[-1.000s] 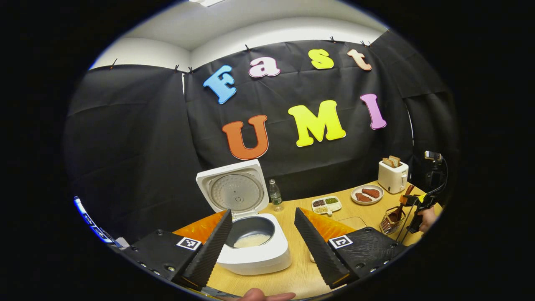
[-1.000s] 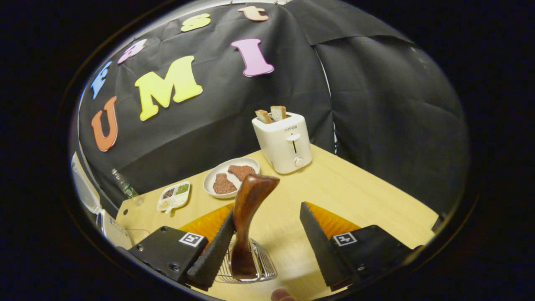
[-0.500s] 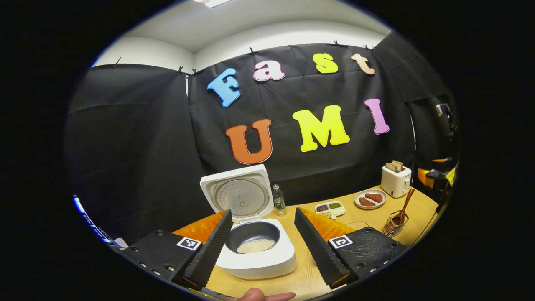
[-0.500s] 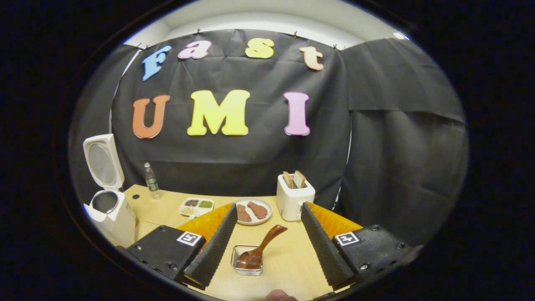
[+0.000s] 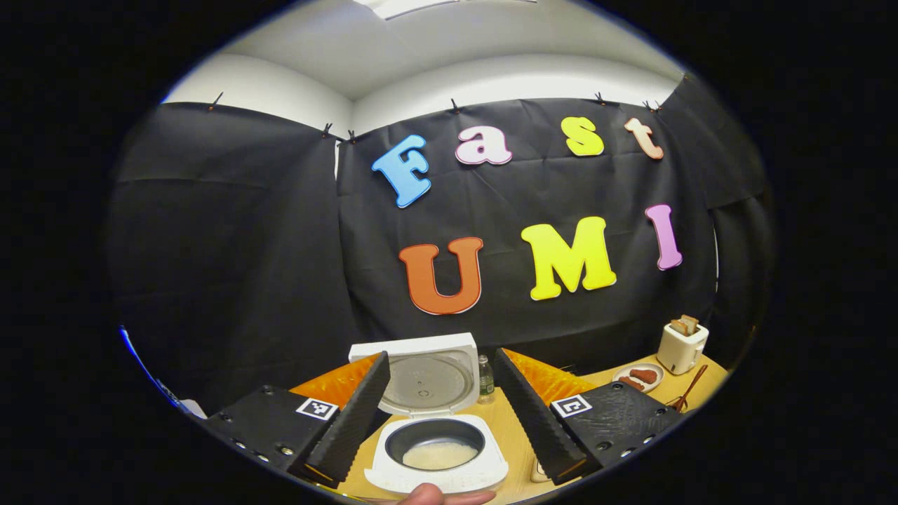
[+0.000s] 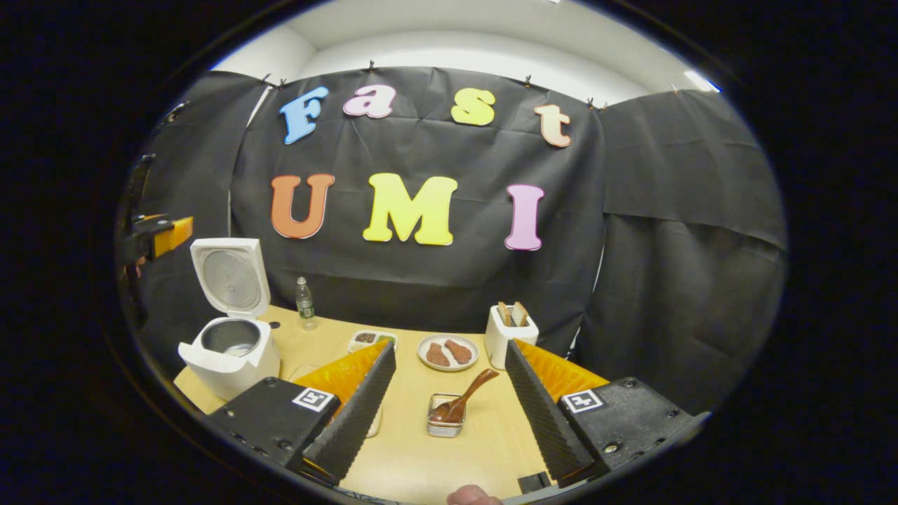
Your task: Close the left gripper, press the button to open the rice cooker; take a wooden spoon from the chopstick holder with the right hand, scoop a spoonful of rice and pour it into the rice cooker, then put the wooden spoon back into the chopstick holder.
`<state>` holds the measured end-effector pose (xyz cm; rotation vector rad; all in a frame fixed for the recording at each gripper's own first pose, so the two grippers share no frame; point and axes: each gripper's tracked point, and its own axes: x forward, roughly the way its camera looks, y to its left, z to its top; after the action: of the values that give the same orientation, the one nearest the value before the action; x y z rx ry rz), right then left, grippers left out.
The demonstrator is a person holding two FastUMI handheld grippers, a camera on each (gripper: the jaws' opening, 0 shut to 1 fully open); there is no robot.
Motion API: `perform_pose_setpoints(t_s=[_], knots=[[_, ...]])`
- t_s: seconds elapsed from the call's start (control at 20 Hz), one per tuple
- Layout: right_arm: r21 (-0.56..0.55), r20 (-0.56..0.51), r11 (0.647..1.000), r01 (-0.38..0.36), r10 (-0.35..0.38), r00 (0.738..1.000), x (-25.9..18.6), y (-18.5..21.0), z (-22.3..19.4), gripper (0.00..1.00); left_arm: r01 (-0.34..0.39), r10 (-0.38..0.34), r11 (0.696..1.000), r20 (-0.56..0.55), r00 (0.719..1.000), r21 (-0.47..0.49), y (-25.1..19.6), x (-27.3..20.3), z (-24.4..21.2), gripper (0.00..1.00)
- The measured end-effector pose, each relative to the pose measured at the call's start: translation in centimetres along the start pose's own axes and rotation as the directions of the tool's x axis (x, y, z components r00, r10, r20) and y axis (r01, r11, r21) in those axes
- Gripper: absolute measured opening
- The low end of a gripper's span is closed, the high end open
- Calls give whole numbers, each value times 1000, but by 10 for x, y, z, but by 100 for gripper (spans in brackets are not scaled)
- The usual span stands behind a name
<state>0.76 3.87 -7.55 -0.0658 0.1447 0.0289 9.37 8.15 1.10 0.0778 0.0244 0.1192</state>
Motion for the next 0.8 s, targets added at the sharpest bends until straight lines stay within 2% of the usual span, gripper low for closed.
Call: perform_pose_setpoints(t_s=[0.2, 0.35, 0.45, 0.55, 0.7, 0.8], knots=[[-3, -36, 1000, -8, 8, 999, -5, 5, -8, 100, -46, 45, 999, 24, 999, 12, 17, 47, 31, 95], [-5, -56, 1000, -25, 24, 998, -5, 10, -10, 100, -82, 82, 996, -1, 997, -37, 36, 90, 45, 95], [-18, -67, 999, -26, 25, 997, -4, 10, -12, 100, -98, 94, 992, -62, 994, -82, 48, 121, 41, 95], [-26, -79, 999, -37, 35, 996, -3, 13, -15, 100, -141, 132, 986, -105, 986, -85, 69, 159, 36, 95], [-44, -108, 998, -48, 43, 993, -2, 16, -24, 100, -154, 136, 986, -240, 961, -62, 78, 203, 0, 95], [-45, -129, 997, -59, 53, 990, -2, 20, -30, 100, -157, 132, 986, -337, 932, -50, 86, 223, -28, 96]])
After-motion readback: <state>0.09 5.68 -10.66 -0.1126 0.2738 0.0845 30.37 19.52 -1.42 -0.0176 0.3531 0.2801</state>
